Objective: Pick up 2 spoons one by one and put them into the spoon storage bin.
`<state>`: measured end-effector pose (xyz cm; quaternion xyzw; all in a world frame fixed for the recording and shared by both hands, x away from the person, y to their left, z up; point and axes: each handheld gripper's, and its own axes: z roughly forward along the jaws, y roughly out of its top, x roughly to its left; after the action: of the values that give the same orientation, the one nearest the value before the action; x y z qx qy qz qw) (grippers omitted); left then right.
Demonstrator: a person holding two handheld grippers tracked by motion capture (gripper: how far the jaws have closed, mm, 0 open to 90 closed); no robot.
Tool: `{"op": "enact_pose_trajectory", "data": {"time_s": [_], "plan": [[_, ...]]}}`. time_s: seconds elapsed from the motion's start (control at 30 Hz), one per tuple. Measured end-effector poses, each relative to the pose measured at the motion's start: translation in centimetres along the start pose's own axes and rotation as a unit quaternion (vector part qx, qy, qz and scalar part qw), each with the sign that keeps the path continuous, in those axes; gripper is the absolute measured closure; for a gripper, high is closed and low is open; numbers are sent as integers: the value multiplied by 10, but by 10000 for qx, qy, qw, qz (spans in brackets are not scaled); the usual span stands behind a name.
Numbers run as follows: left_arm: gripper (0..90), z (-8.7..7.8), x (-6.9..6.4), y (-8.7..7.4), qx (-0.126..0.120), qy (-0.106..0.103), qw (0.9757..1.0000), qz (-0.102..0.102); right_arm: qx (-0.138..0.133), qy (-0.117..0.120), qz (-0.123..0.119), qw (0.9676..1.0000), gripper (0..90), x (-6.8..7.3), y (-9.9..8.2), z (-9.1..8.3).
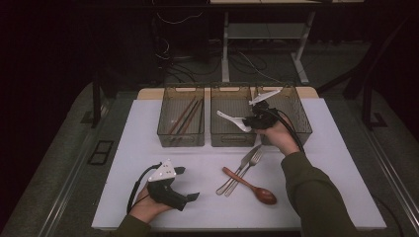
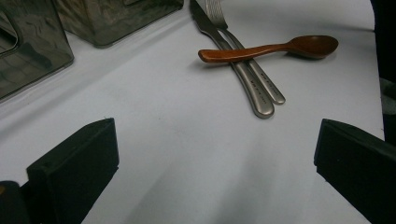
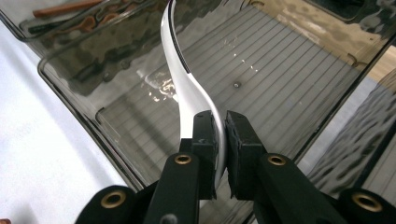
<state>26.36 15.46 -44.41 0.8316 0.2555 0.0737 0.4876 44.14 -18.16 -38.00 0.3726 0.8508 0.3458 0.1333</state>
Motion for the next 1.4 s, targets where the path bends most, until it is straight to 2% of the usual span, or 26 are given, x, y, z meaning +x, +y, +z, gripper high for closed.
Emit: {"op": "enact_pose_trajectory", "data": {"time_s": [0.17, 0.27, 0.47, 0.67, 0.87, 1.1, 1.2, 1.4], "plan": [[0, 0, 0, 0, 5, -13, 10000, -12, 68, 38, -7, 10000, 806, 1, 0, 3], [0, 0, 0, 0, 9, -12, 10000, 10, 81, 98, 4, 9999, 731, 0, -1, 4], [0, 0, 0, 0, 30, -11, 10000, 12, -145, 65, 147, 9998, 607, -2, 0, -1], [0, 0, -1, 0, 7, -15, 10000, -25, -367, 195, 365, 9985, 513, -4, -1, -15], [0, 0, 0, 0, 8, -5, 10000, -27, -598, 410, 324, 9968, 480, 1, -4, -37], [0, -1, -1, 0, 25, 12, 10000, -7, -666, 561, 283, 9958, 498, 16, -14, -56], [0, -1, -1, 0, 25, 14, 10000, -8, -680, 653, 225, 9953, 555, 23, -20, -60], [0, -1, -1, 0, 30, 6, 10000, -5, -538, 773, 124, 9955, 655, 33, -34, -63]]}}
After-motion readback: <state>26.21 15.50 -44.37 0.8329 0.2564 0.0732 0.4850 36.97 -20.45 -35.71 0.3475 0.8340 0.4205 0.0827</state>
